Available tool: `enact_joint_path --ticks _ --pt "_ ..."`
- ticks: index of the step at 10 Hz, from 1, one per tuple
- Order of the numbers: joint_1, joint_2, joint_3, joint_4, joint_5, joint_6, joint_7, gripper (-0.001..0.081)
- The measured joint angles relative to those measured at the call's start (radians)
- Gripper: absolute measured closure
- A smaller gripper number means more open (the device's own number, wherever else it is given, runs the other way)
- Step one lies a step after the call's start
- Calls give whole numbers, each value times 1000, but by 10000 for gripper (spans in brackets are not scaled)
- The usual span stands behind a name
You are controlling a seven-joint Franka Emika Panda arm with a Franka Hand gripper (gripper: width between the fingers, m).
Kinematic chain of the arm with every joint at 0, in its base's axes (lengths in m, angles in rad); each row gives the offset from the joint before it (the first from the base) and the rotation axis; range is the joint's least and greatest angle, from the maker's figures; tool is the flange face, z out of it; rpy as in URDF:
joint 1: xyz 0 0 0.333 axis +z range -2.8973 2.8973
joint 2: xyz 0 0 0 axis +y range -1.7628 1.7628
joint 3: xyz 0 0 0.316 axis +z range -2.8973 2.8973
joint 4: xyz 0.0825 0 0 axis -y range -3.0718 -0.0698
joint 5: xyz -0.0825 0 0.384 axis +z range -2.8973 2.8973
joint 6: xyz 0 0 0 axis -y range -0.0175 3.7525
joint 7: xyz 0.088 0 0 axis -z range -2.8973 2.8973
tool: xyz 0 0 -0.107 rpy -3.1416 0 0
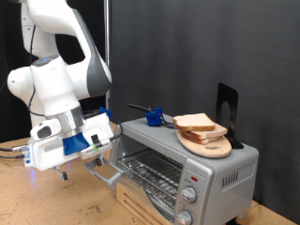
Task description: Make a piece of toast with the oven
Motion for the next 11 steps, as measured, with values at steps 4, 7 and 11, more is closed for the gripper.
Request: enact_joint_path --ticks 4,7,11 --pt "-7 25 -4 -1 -9 35 11 -2" --pt "-7 26 -8 -3 -2 35 -24 -2" --pt "-8 32 -18 -5 44 49 -93 -2"
